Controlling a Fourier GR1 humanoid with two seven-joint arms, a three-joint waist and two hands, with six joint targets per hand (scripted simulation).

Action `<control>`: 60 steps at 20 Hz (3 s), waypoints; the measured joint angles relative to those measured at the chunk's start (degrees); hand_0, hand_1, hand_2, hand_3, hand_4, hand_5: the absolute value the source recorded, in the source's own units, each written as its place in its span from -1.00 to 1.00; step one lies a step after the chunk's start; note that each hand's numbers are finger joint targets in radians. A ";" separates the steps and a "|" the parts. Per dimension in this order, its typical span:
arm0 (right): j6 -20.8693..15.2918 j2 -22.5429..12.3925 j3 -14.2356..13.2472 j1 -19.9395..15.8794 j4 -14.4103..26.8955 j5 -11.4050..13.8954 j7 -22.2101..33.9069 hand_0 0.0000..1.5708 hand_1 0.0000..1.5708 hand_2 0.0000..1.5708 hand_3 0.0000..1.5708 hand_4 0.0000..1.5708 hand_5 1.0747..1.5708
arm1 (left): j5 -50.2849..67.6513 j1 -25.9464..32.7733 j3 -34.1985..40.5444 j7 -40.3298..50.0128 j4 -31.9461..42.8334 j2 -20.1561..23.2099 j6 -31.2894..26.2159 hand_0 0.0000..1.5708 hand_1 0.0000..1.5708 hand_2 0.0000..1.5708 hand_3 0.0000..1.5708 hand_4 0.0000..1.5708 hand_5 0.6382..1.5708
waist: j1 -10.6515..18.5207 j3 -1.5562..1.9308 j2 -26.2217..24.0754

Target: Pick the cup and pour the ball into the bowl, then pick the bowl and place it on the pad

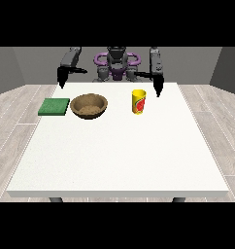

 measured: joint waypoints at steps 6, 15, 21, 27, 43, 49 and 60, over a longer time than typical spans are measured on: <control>0.31 -1.27 -1.43 -5.13 3.45 -0.89 -0.85 -1.00 -1.00 -1.00 -1.00 -1.00 1.00 | -0.08 -5.05 1.59 -6.30 9.58 0.81 0.12 -1.00 -1.00 -1.00 -1.00 -1.00 0.55 | -0.12 0.00 2.78; 4.31 -6.00 -3.88 -8.79 2.92 -4.51 1.65 -1.00 -1.00 -1.00 -1.00 -1.00 0.99 | -0.88 -9.88 4.97 -15.86 22.19 2.63 3.31 -1.00 -1.00 -1.00 -1.00 -1.00 0.46 | -4.10 -0.02 6.26; 5.80 -7.77 -4.69 -9.43 2.89 -4.92 0.14 -1.00 -1.00 -1.00 -1.00 -1.00 0.99 | -1.14 -14.52 6.29 -19.62 27.78 2.71 6.43 -0.16 -0.16 0.10 -1.00 -1.00 0.69 | -6.20 0.04 9.37; 7.50 -9.82 -5.66 -11.04 2.01 -5.89 -0.68 -1.00 -1.00 -1.00 -0.49 -1.00 0.99 | -4.65 -10.78 5.41 -22.33 21.87 2.82 15.71 0.68 0.68 1.00 1.00 0.30 0.95 | -8.62 1.50 11.75; 9.98 -11.35 -6.11 -10.31 15.08 -5.64 1.85 -1.00 -1.00 -0.80 -0.69 -0.55 0.98 | -34.33 -12.18 -10.21 3.85 24.37 6.90 40.29 0.73 0.73 1.00 1.00 0.23 0.98 | -8.50 0.43 -2.88; 10.64 -11.12 -6.16 -8.97 21.20 -4.85 1.19 -1.00 -1.00 -0.80 -0.70 -0.23 0.94 | -53.08 -16.73 -20.61 21.05 29.87 2.79 43.26 0.65 0.65 1.00 1.00 0.11 0.98 | -7.61 0.46 -9.50; 12.50 -13.39 -8.10 -8.31 31.50 -4.05 -2.53 -1.00 -1.00 -0.78 -0.59 -0.07 0.88 | -73.96 -28.82 -38.53 48.01 32.03 -3.33 28.26 -0.13 -0.13 1.00 1.00 0.00 1.00 | -3.75 0.22 -14.87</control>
